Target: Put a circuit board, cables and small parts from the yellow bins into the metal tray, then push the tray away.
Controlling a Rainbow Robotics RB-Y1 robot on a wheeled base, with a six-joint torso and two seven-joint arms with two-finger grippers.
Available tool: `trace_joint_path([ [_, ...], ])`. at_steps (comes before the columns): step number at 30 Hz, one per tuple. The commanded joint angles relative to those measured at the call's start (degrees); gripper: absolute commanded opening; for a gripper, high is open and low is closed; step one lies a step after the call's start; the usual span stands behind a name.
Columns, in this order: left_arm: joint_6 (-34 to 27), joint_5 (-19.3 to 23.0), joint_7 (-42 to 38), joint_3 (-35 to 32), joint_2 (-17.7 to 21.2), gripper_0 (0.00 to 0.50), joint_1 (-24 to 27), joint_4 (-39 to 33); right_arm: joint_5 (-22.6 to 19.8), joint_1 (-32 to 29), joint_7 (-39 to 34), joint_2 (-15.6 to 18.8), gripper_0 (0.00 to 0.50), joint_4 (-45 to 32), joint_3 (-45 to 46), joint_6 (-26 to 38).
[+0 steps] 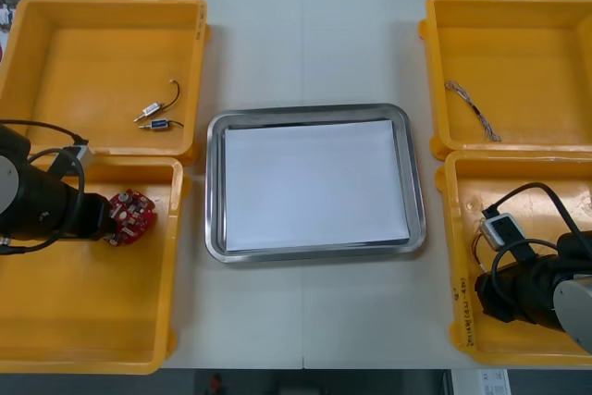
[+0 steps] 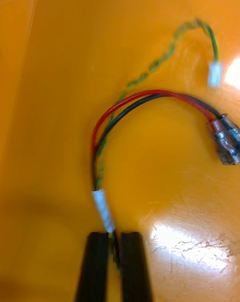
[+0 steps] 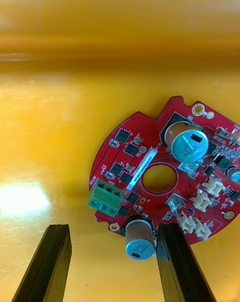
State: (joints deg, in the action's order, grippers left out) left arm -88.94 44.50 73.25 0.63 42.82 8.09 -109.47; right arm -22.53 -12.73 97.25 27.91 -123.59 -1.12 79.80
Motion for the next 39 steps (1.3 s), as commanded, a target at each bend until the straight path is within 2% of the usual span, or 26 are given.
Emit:
trace_joint_path([
  [1, 0.2, -0.6, -5.0, 0.9, -0.5, 0.500, -1.1, -0.9, 0.0, -1.9, 1.5, -0.7, 0.000, -0.6, -1.1, -0.6],
  [8, 0.5, -1.3, -5.4, 1.7, -0.5, 0.500, -1.3, -0.8, 0.0, -1.2, 2.0, -0.7, 0.000, -1.5, 1.0, 0.0],
  [11, 1.1, -1.5, -5.5, 2.0, -0.5, 0.500, -1.4, -0.6, -0.1, -0.5, 2.2, -0.7, 0.000, -3.2, 3.2, 3.0],
  [15, 1.6, -1.9, -5.6, 2.3, -0.5, 0.500, -1.4, -0.5, -0.3, 1.2, 2.5, -0.7, 0.000, -6.9, 6.8, 10.1],
  [16, 1.6, -1.9, -5.6, 2.3, -0.5, 0.469, -1.4, -0.5, -0.4, 1.5, 2.6, -0.7, 0.000, -7.5, 7.3, 11.0],
  [17, 1.6, -1.9, -5.7, 2.3, -0.5, 0.268, -1.4, -0.5, -0.8, 2.1, 2.7, -0.7, 0.000, -9.3, 8.6, 13.8],
  [18, 1.6, -1.9, -5.7, 2.3, -0.5, 0.268, -1.4, -0.5, -0.8, 2.1, 2.7, -0.7, 0.000, -9.3, 8.6, 13.8],
  [19, 1.6, -1.9, -5.8, 2.3, -0.5, 0.004, -1.4, -0.5, -1.2, 3.0, 2.8, -0.7, 0.000, -10.9, 9.7, 16.6],
  [24, 1.6, -2.0, -5.9, 2.3, -0.5, 0.000, -1.4, -0.5, -3.8, 5.5, 3.0, -0.4, 0.000, -14.6, 12.6, 23.6],
  [29, 1.8, -2.0, -6.0, 2.3, -0.5, 0.000, -1.3, -0.5, -10.4, 9.6, 3.1, 0.6, 0.000, -16.7, 18.0, 30.2],
  [33, 1.8, -2.1, -6.2, 2.3, -0.5, 0.000, -1.4, -0.6, -14.1, 11.8, 3.1, 2.1, 0.000, -17.6, 20.5, 30.2],
  [39, 0.7, -1.3, -6.0, 1.1, -0.2, 0.000, -0.8, -0.9, -19.1, 13.6, 2.9, 6.7, 0.000, -18.1, 21.6, 30.2],
])
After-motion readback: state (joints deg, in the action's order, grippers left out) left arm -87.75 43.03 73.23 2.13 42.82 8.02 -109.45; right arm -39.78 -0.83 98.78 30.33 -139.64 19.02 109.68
